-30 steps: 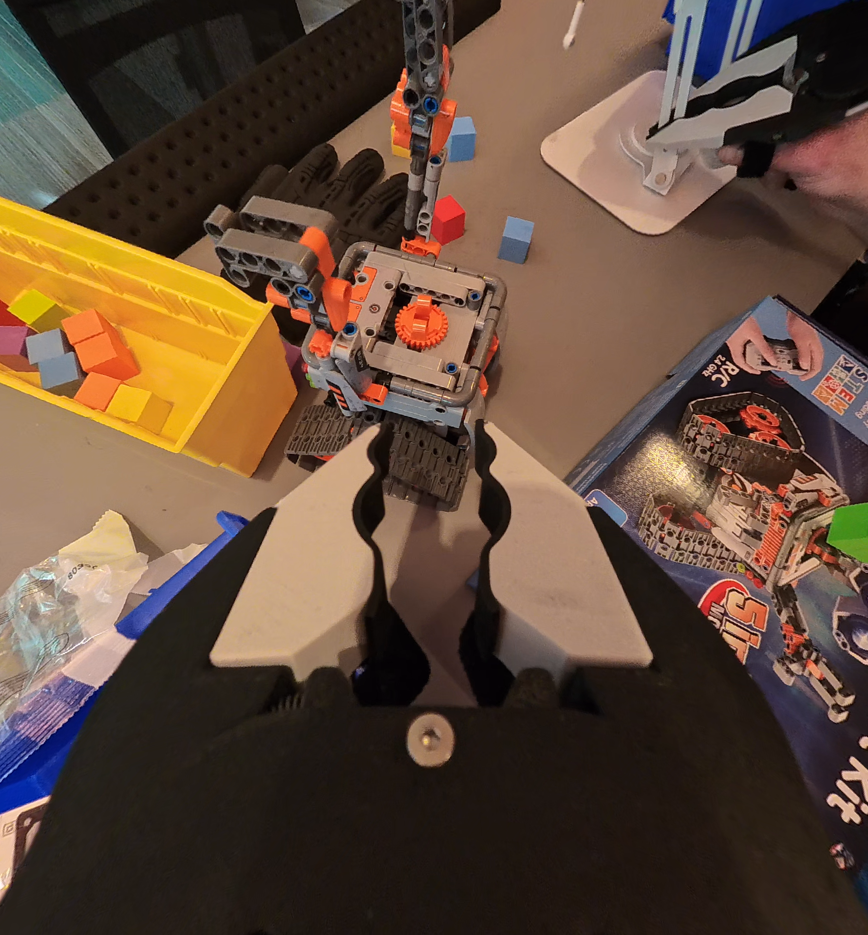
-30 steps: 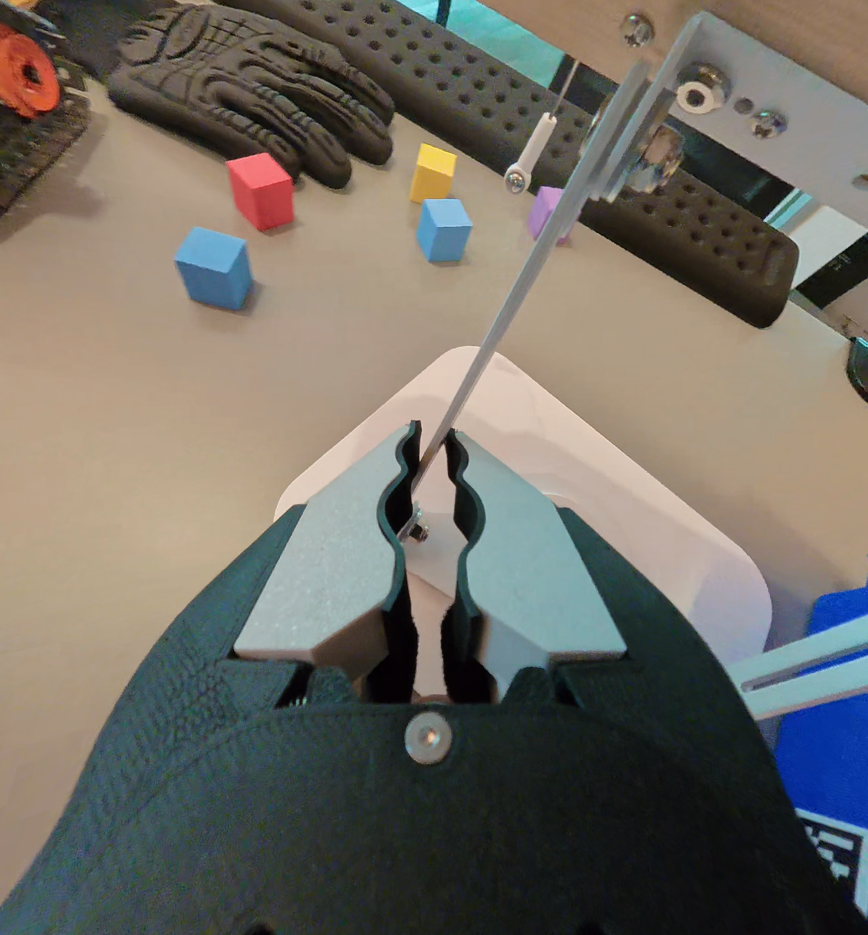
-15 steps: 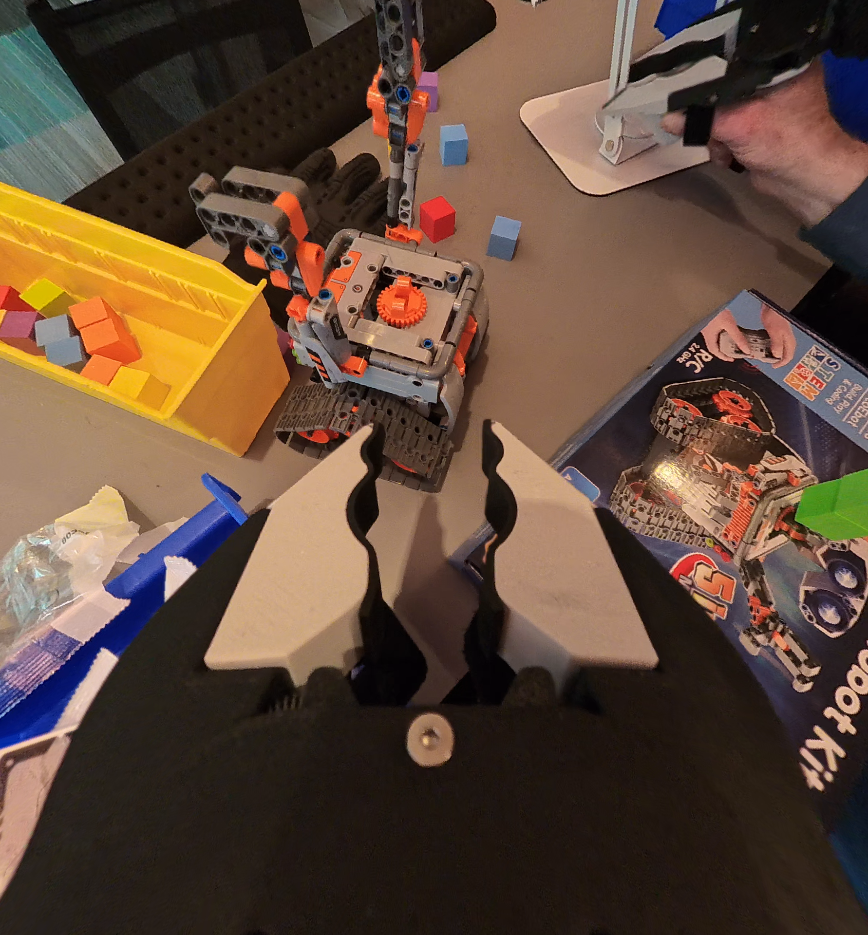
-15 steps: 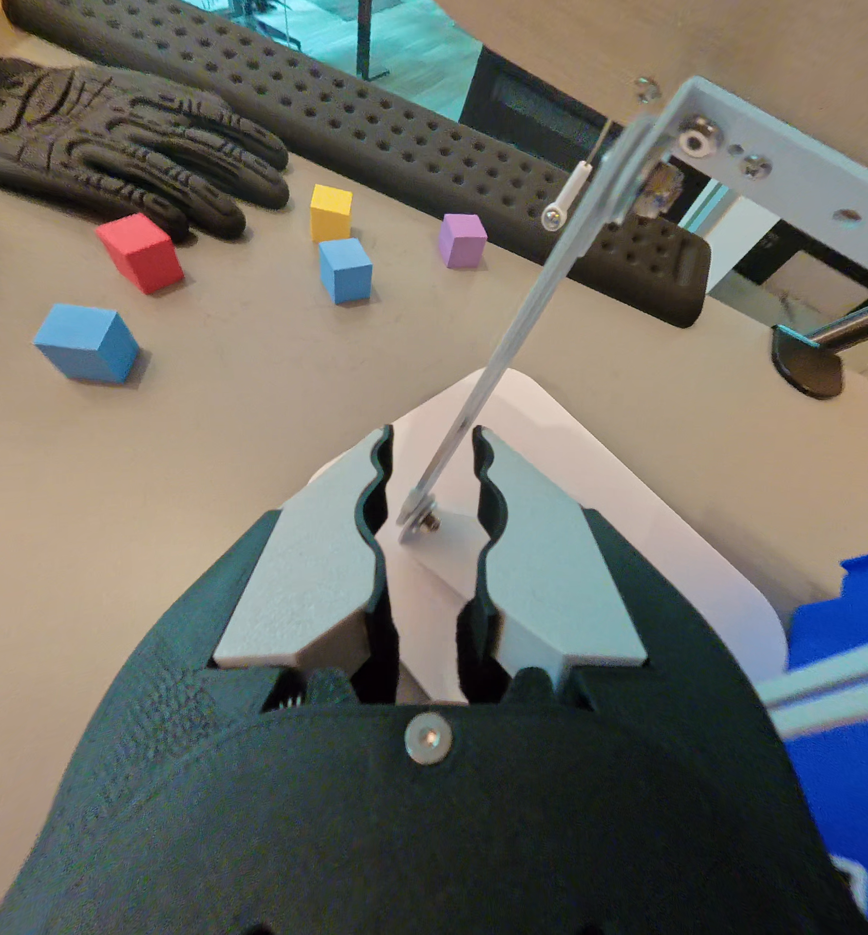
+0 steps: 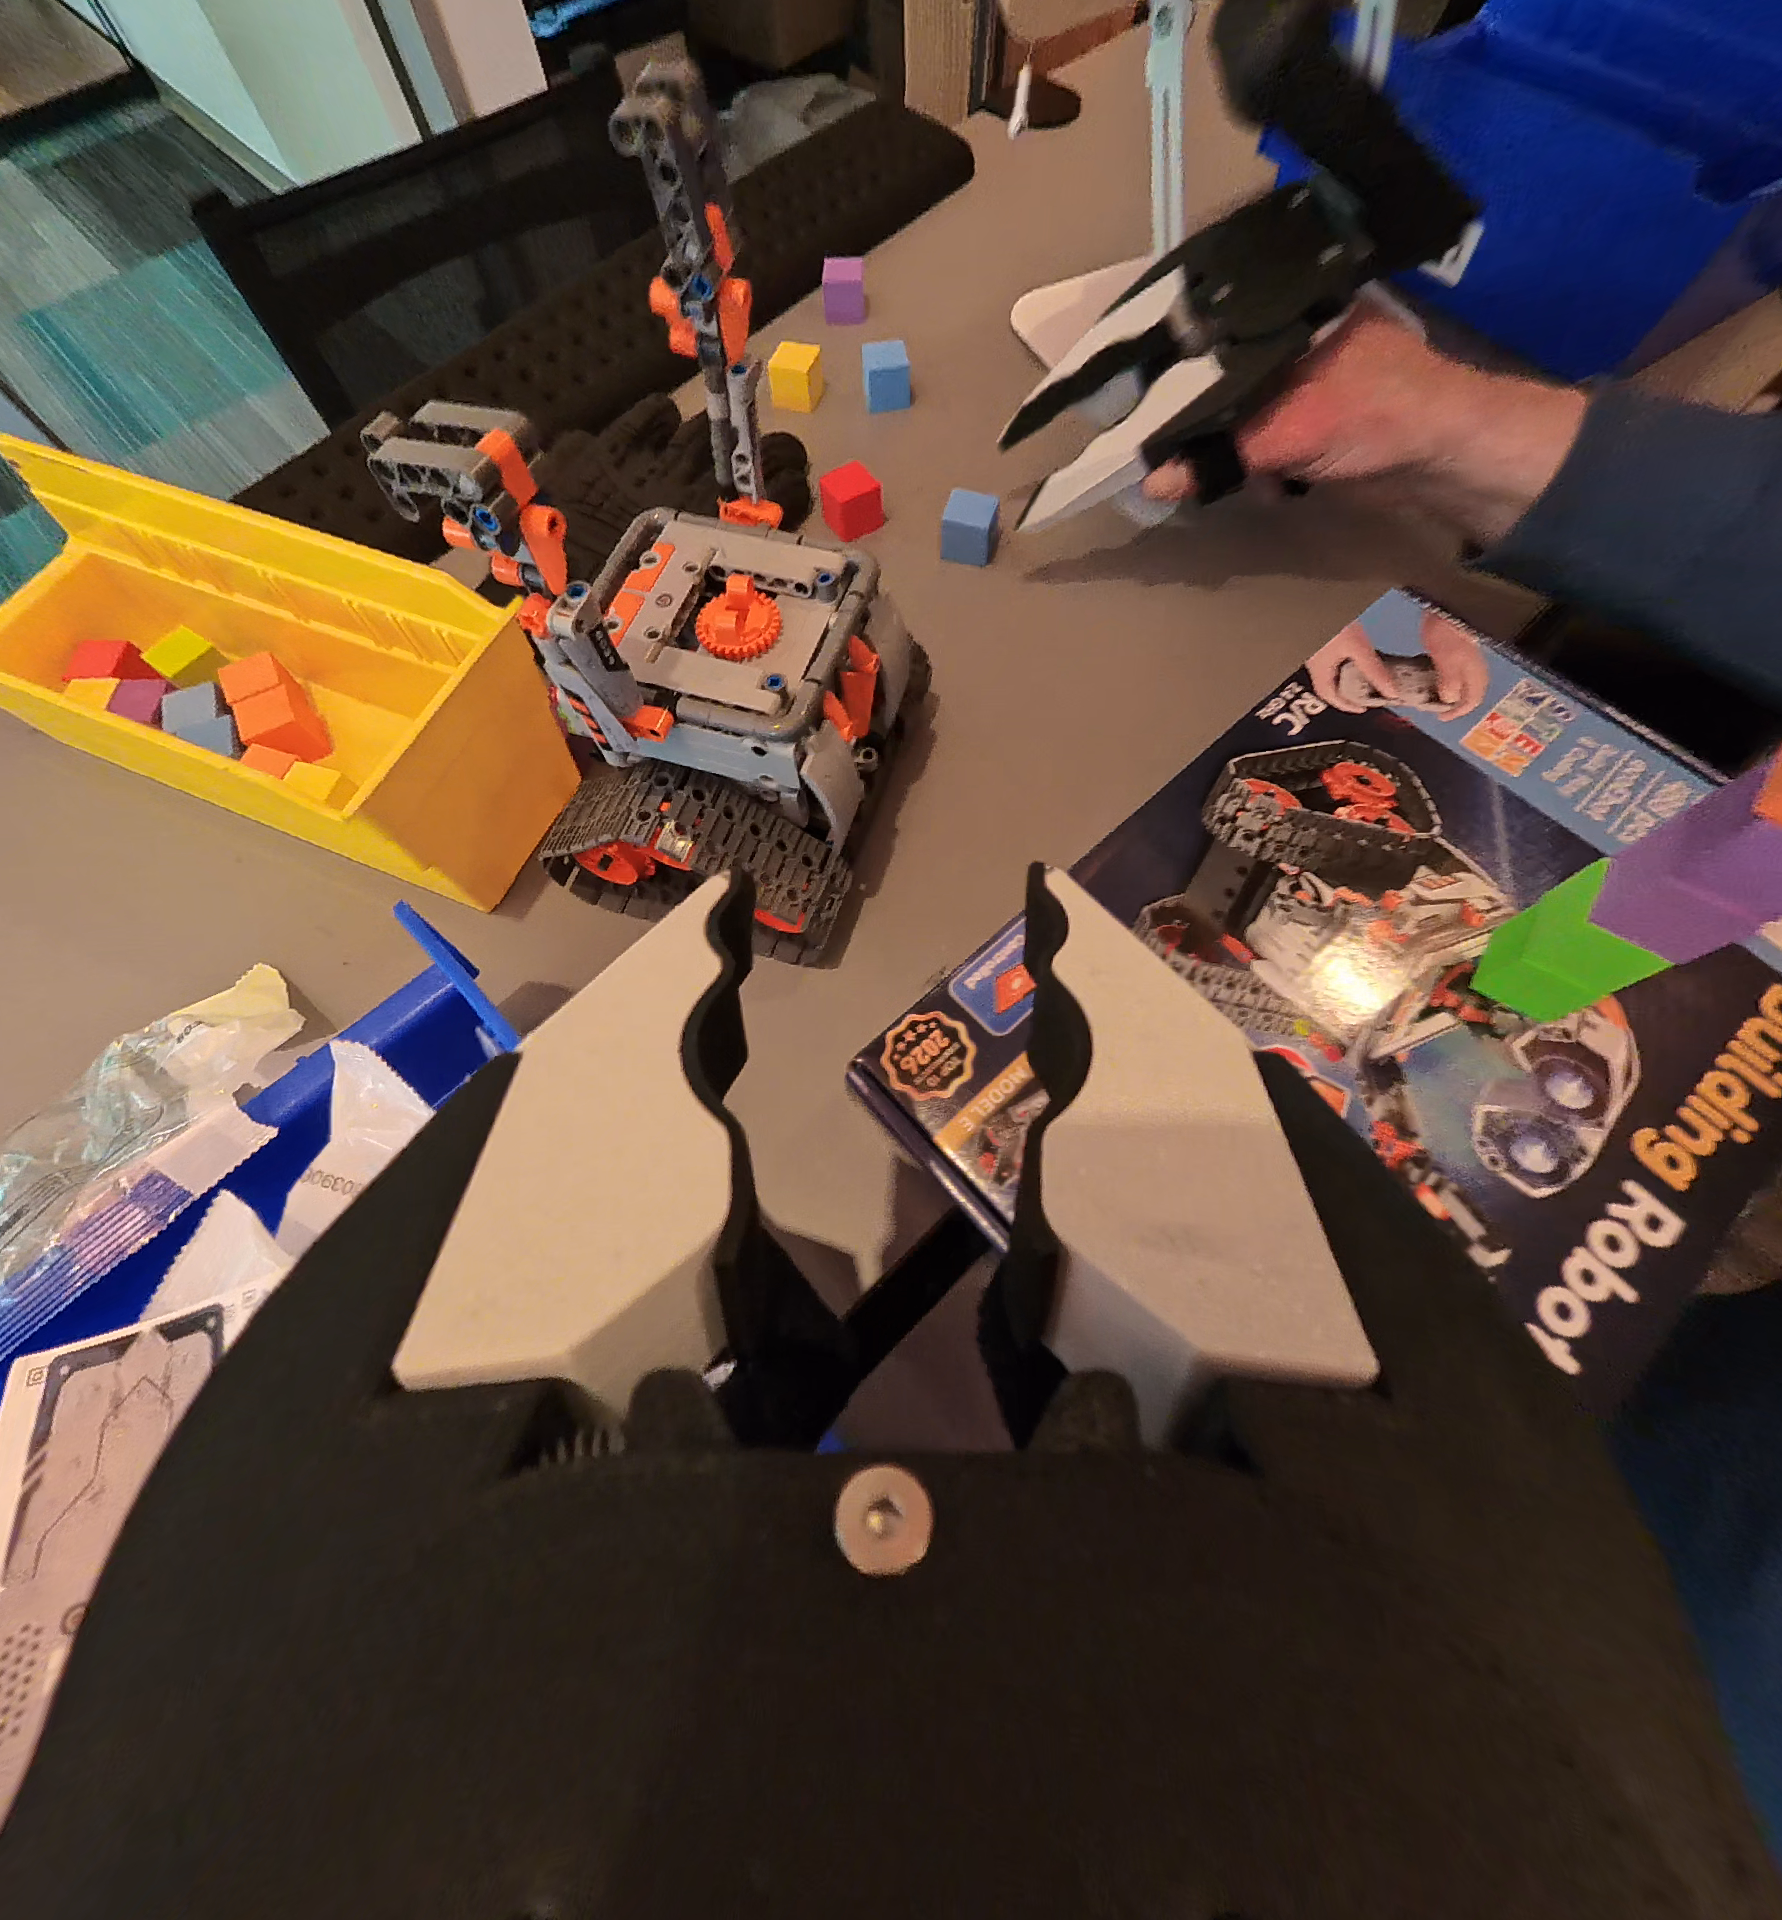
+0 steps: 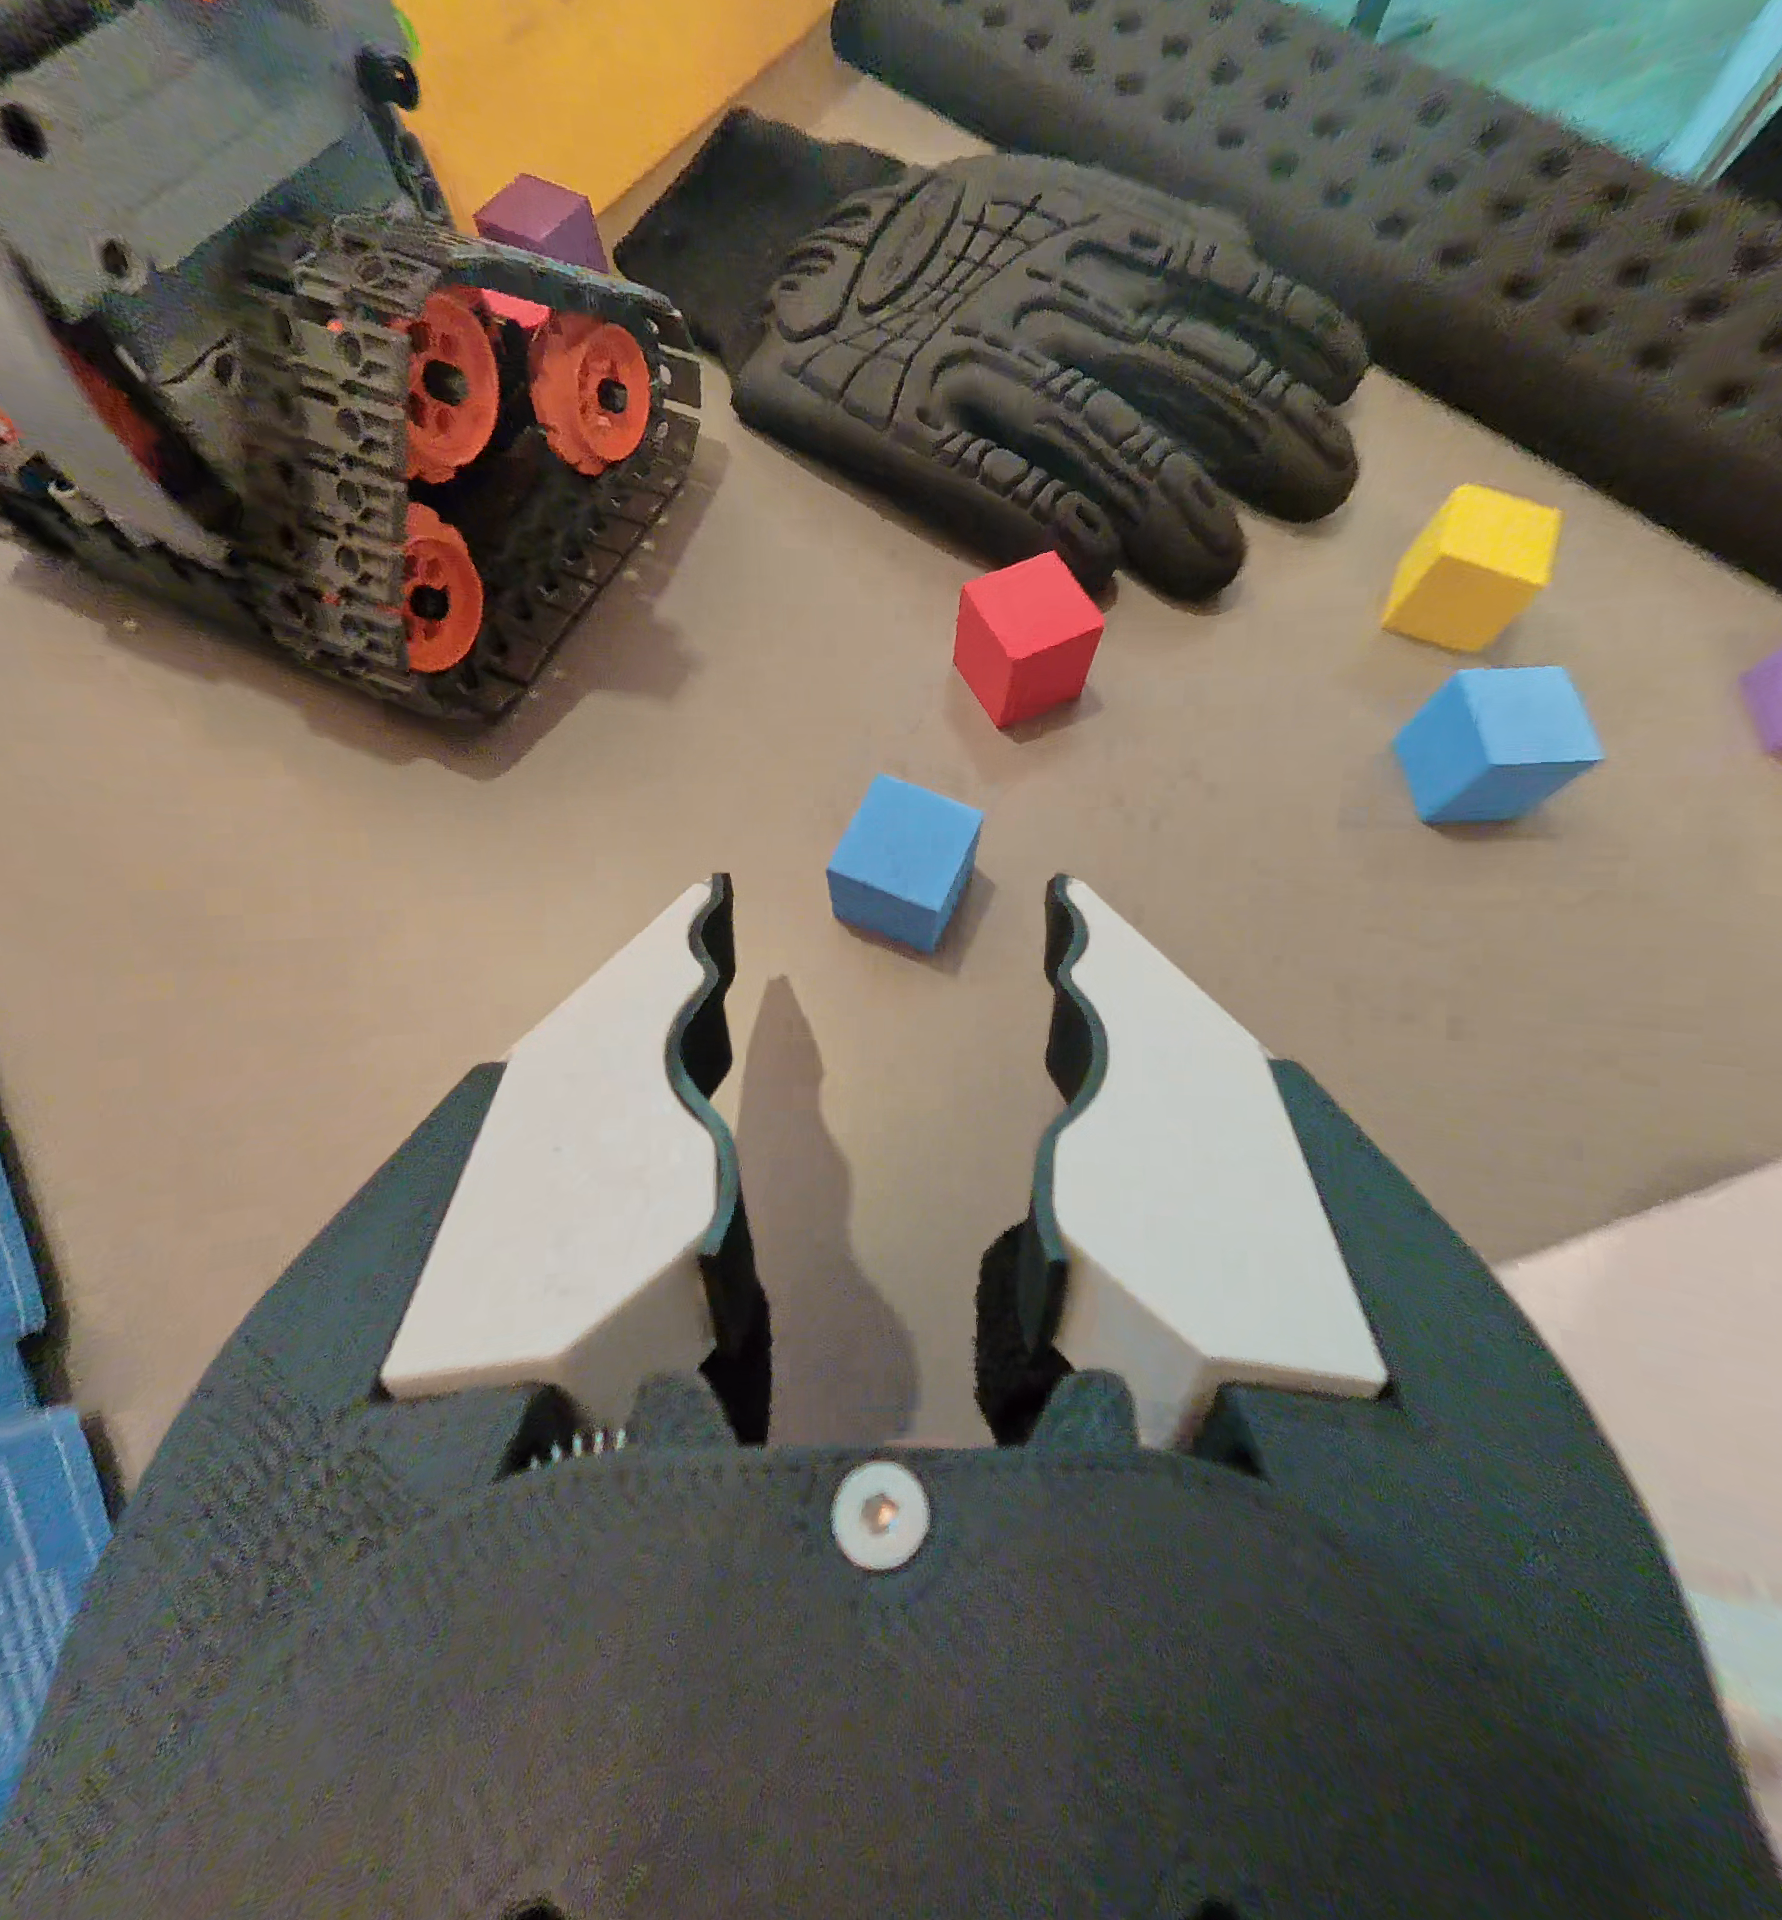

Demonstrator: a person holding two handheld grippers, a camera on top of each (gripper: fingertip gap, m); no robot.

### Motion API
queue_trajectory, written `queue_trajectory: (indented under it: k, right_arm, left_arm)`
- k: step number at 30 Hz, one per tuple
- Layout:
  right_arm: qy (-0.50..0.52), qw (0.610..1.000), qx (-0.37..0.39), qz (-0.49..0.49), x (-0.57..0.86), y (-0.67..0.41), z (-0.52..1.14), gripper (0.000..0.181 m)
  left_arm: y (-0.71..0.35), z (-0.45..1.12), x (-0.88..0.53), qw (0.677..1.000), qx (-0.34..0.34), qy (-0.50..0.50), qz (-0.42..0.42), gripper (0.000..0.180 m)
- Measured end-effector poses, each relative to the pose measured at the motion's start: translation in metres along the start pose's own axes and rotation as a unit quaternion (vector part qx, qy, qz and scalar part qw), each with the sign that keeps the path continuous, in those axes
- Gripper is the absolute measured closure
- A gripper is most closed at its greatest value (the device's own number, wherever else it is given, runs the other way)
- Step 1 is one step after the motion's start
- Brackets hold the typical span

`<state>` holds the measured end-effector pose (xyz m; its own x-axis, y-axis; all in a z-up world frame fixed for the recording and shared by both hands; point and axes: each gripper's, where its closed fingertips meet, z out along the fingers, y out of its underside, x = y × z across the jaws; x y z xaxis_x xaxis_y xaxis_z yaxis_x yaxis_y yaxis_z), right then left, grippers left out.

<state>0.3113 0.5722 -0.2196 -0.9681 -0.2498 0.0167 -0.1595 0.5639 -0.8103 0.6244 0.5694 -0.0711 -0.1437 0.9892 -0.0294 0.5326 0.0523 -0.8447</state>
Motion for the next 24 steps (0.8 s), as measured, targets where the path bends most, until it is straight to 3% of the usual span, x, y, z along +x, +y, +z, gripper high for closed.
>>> queue_trajectory:
  k: [5,9,17,24]
  right_arm:
    - [0.004,0.999,-0.044,0.007,0.002,0.010,0.032,0.151]
    - [-0.012,1.000,-0.015,0.006,-0.009,-0.004,0.021,0.153]
    - [-0.050,0.994,0.054,-0.077,-0.091,-0.031,-0.098,0.152]
    - [-0.057,0.983,0.069,-0.162,-0.184,-0.026,-0.217,0.152]
  left_arm:
    - [-0.004,-0.017,0.017,1.000,0.021,-0.008,0.003,0.130]
    - [-0.005,-0.029,0.032,0.999,0.039,-0.008,0.007,0.134]
    - [0.001,-0.034,0.070,0.998,0.056,0.023,0.034,0.136]
    - [0.006,-0.032,0.090,0.994,0.073,0.061,0.057,0.137]
